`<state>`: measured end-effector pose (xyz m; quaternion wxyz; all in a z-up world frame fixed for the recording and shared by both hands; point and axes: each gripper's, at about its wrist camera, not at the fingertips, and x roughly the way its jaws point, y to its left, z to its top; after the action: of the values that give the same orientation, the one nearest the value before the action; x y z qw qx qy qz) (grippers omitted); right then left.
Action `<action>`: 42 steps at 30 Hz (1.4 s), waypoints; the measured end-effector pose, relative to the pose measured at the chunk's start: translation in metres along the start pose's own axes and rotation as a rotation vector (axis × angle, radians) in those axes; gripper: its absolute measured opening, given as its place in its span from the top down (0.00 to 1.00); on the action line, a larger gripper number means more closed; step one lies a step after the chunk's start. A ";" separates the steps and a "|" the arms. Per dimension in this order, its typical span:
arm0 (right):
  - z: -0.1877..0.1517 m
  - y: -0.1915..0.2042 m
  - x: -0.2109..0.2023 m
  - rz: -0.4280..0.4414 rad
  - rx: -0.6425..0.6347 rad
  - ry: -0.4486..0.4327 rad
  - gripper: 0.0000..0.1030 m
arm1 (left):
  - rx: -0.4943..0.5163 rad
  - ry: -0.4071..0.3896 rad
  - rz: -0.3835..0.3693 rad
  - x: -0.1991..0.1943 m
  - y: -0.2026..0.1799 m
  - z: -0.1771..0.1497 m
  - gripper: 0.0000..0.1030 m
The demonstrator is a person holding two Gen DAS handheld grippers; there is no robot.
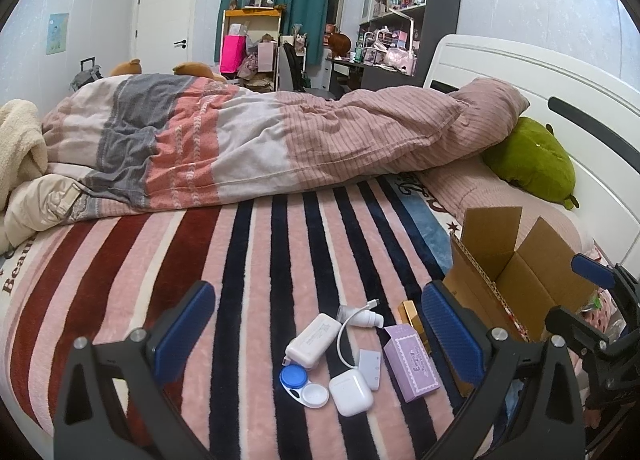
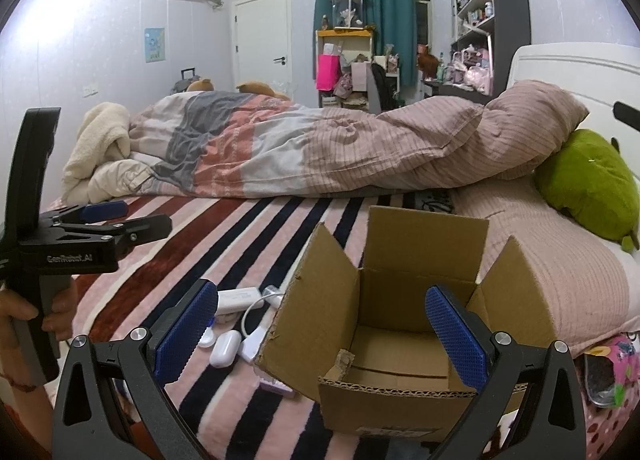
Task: Organize rigid objects
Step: 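Lower the right gripper onto the white earbuds case and grasp it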
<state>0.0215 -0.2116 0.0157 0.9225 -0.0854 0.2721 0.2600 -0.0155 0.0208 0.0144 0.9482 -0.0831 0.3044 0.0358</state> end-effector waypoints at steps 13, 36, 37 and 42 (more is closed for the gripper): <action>0.005 0.084 0.005 0.020 -0.190 -0.046 0.00 | -0.012 -0.039 -0.001 0.005 0.053 -0.012 0.01; -0.090 0.139 0.177 0.027 -0.293 0.418 0.48 | 0.018 0.116 0.054 0.064 0.094 -0.040 0.01; -0.090 0.141 0.176 0.023 -0.304 0.418 0.51 | 0.022 0.119 0.061 0.064 0.094 -0.040 0.01; -0.090 0.141 0.169 0.024 -0.298 0.424 0.65 | 0.021 0.129 0.051 0.063 0.098 -0.041 0.01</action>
<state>0.0270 -0.0450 -0.1545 0.8189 -0.2700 0.4191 0.2843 0.0006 0.1108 -0.0680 0.9262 -0.0676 0.3675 0.0513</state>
